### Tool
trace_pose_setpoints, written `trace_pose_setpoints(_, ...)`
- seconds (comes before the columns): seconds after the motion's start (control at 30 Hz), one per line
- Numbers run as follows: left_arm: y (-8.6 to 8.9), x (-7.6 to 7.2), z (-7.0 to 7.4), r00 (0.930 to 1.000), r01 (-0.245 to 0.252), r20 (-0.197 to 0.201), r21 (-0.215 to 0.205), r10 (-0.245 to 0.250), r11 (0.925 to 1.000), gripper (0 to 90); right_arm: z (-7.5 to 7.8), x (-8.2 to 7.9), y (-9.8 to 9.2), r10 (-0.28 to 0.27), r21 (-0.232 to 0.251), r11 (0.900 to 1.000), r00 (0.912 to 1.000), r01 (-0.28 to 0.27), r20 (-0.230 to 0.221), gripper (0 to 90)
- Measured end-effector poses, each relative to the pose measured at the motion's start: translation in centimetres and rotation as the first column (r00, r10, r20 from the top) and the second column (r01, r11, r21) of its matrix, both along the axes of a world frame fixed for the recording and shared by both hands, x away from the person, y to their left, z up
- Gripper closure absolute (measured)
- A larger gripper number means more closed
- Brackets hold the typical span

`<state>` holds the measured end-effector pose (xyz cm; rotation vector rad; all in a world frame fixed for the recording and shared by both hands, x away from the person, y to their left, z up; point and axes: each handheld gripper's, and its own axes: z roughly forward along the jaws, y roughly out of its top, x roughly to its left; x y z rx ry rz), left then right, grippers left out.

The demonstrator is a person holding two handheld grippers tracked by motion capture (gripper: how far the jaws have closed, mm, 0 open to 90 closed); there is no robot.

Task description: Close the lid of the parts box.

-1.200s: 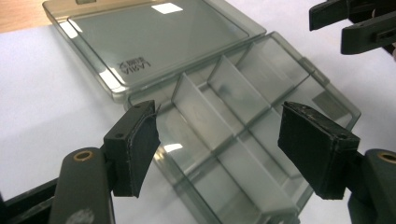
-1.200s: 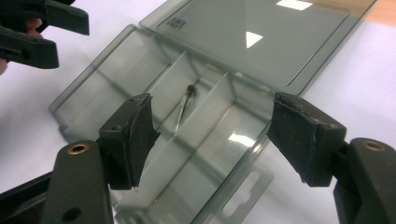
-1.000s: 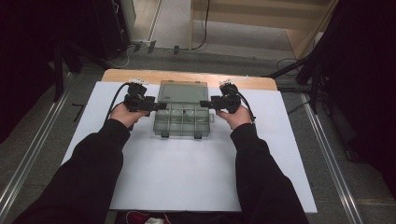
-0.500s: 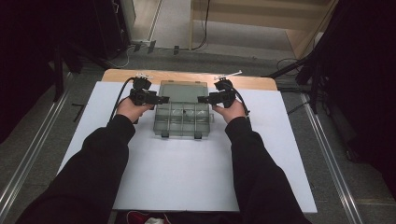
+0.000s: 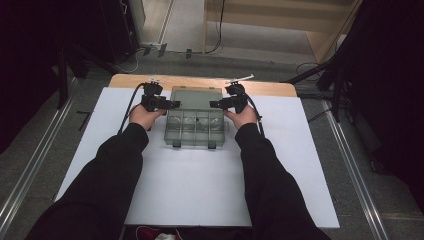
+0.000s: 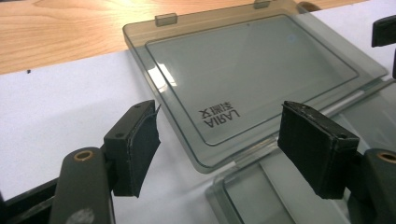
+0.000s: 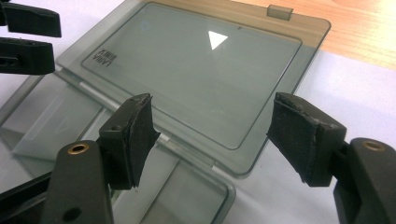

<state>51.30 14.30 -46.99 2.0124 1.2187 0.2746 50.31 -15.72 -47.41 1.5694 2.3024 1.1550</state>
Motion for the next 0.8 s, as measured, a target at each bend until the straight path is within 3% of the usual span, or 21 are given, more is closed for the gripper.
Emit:
trace_pose_setpoints(0.23,-0.2,0.3,-0.8,0.9995,-0.031,0.005,0.018,0.031,0.9994,28.5,-0.9,0.4,0.2,-0.033,0.019,0.999,0.9994,0.033,-0.005,31.3)
trace_pose_setpoints(0.5,-0.6,0.5,-1.4,0.9986,-0.053,0.001,0.004,0.053,0.9986,28.4,-1.4,0.6,0.2,-0.072,-0.026,0.997,0.9974,0.072,-0.005,31.4)
trace_pose_setpoints(0.7,-1.0,0.7,-1.7,0.9981,-0.062,0.011,0.02,0.061,0.9979,28.5,-1.9,0.8,0.5,-0.091,-0.057,0.994,0.9958,0.091,0.002,30.8)
trace_pose_setpoints(0.8,-1.1,0.8,-1.9,0.9976,-0.07,0.007,0.015,0.069,0.9975,28.4,-2.1,0.9,0.7,-0.095,-0.055,0.994,0.9955,0.095,-0.001,30.4)
